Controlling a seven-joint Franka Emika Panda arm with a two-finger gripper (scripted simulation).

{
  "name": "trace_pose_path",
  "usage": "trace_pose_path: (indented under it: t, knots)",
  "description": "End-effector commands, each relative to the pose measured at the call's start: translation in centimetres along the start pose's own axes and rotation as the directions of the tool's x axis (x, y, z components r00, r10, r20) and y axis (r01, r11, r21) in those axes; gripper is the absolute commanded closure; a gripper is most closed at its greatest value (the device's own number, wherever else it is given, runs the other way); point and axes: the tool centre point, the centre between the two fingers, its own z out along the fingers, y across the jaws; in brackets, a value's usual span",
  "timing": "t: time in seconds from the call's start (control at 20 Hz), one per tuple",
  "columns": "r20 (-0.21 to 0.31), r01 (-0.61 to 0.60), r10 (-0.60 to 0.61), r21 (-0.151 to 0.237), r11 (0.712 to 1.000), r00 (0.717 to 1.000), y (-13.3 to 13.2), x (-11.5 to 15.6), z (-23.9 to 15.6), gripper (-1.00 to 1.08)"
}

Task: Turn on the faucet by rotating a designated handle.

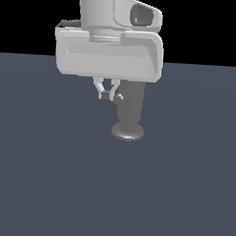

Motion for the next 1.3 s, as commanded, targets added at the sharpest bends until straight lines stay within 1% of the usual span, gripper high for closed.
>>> trace_pose_path:
  t: [0.0, 1.0, 1.05, 1.1, 1.25]
  knots:
    - [-0.002, -0.024, 0.024, 0.001, 1.0, 1.0, 2.4, 0.6, 0.0, 1.08]
    - [-0.002, -0.025, 0.025, 0.0, 1.0, 1.0, 13.4, 2.2, 0.0, 1.08]
    - [-0.002, -0.025, 0.025, 0.0, 1.0, 1.0, 13.4, 2.2, 0.0, 1.08]
    - [-0.048, 0.007, -0.007, 0.0, 1.0, 0.999, 11.4, 3.4, -1.8, 1.08]
    - [-0.045, 0.005, -0.005, 0.0, 1.0, 0.999, 12.2, 4.2, -1.7, 1.08]
